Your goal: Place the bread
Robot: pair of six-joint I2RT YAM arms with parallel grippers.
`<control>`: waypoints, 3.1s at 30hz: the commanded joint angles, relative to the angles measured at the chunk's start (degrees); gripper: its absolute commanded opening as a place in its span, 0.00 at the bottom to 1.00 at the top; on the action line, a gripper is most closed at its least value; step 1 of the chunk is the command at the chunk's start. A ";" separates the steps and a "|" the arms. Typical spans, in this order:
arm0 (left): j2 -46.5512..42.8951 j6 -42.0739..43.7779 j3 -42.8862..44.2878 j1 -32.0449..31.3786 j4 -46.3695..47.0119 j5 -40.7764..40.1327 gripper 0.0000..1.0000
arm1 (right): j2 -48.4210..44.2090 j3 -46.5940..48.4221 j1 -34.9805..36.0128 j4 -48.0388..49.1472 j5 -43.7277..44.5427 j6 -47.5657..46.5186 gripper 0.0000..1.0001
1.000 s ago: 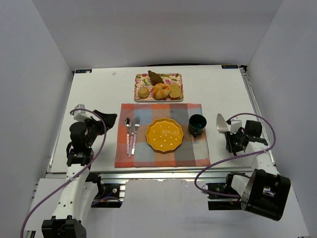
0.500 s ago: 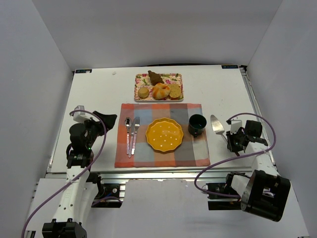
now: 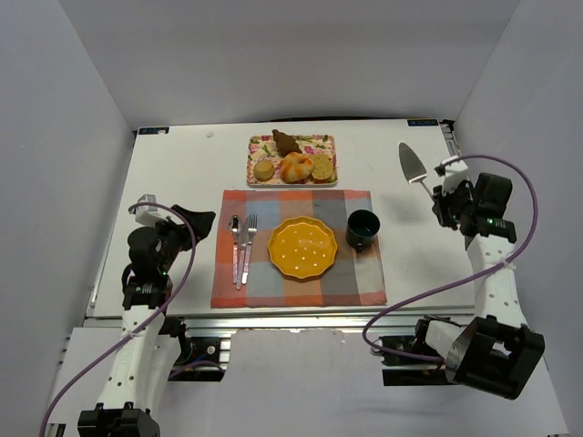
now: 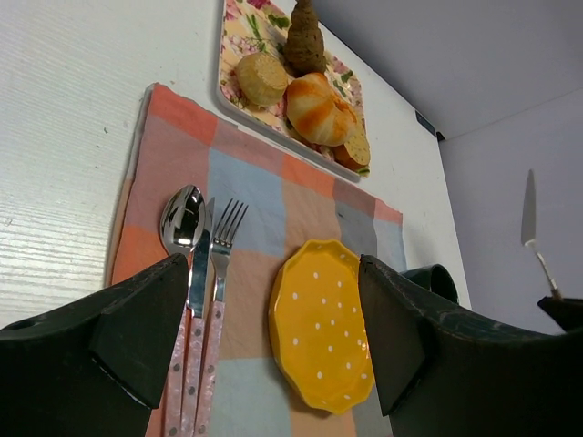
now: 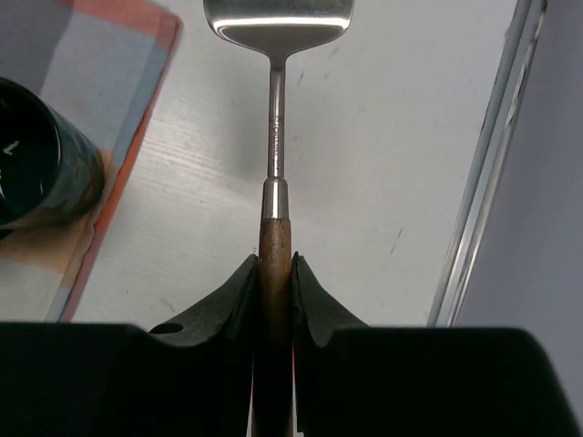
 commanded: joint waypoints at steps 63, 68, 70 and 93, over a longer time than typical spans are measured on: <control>2.17 0.58 1.87 0.09 -0.80 -1.45 0.85 | 51.62 57.47 36.30 -36.81 14.59 2.81 0.00; 2.52 0.67 2.13 0.09 -1.15 -1.53 0.85 | 54.52 60.45 36.39 -36.81 14.15 4.48 0.00; 2.43 0.58 1.96 0.09 -1.15 -1.53 0.85 | 55.13 61.16 36.82 -36.81 13.80 5.71 0.00; 3.58 -0.03 6.09 0.09 -4.22 -2.67 0.84 | 59.35 63.35 38.15 -29.60 9.41 17.49 0.00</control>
